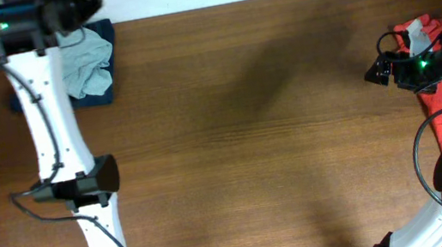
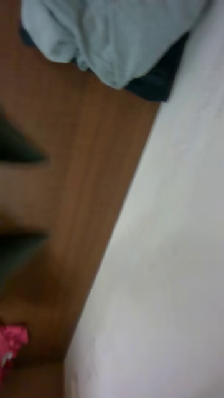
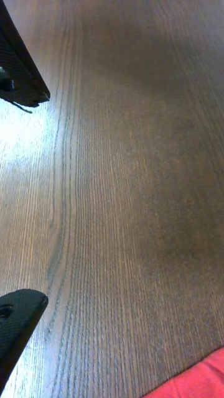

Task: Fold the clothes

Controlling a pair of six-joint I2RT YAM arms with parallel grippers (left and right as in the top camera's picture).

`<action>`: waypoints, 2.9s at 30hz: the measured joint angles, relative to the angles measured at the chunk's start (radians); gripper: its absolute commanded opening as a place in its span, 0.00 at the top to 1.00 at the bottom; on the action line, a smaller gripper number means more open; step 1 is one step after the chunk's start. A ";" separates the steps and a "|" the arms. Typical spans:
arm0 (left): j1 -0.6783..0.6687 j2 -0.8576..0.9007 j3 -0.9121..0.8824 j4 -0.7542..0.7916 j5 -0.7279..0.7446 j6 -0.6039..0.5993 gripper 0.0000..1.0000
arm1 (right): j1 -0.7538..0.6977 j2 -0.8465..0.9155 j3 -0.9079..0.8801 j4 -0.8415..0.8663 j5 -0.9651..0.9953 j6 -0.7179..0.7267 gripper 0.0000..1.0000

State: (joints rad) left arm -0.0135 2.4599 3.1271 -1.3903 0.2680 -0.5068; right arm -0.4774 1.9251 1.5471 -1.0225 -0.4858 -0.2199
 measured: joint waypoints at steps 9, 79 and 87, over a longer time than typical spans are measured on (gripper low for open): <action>-0.096 0.005 -0.018 -0.066 -0.109 0.002 0.01 | 0.000 0.000 0.000 0.000 0.000 -0.001 0.01; -0.110 0.005 -0.018 -0.116 -0.124 0.002 0.01 | 0.494 -1.909 -1.415 1.231 0.216 0.190 0.02; -0.110 0.005 -0.018 -0.116 -0.124 0.002 0.01 | 0.494 -1.910 -1.532 1.237 0.322 0.258 0.02</action>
State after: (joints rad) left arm -0.1234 2.4653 3.1096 -1.5066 0.1444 -0.5049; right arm 0.0170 0.0154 0.0147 0.2146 -0.1642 0.0380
